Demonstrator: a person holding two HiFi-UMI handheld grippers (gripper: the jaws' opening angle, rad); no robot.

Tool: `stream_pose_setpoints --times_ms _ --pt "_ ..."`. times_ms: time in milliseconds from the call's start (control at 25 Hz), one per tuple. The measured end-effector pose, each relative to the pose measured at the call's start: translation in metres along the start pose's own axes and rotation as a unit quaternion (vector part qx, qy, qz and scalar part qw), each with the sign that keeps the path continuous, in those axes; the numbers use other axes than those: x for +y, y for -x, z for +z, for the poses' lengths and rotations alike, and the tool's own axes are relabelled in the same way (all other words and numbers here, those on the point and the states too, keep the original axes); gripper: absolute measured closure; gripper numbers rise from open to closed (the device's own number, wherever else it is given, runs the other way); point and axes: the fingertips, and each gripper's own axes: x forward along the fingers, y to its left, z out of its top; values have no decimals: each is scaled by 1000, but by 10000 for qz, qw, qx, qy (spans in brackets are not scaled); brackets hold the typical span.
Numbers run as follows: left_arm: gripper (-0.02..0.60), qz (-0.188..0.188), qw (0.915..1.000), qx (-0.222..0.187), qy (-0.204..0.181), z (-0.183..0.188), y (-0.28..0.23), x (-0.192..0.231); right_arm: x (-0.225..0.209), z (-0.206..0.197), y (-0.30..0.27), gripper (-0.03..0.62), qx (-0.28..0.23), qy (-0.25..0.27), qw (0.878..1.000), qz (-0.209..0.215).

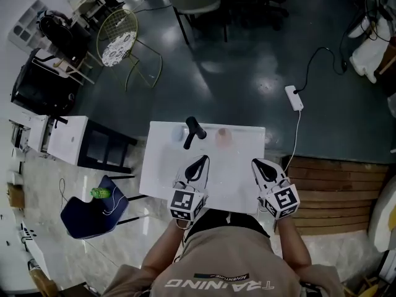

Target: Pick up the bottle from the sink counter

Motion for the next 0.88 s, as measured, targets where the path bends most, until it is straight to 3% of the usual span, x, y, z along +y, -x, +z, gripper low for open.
stream_pose_setpoints --times_ms 400,880 --pt "574 -357 9993 50 51 -16 -29 15 -1 28 -6 583 -106 216 9985 -483" --pt "560 -801 9957 394 231 -77 -77 18 -9 22 -20 583 114 275 9964 -791"
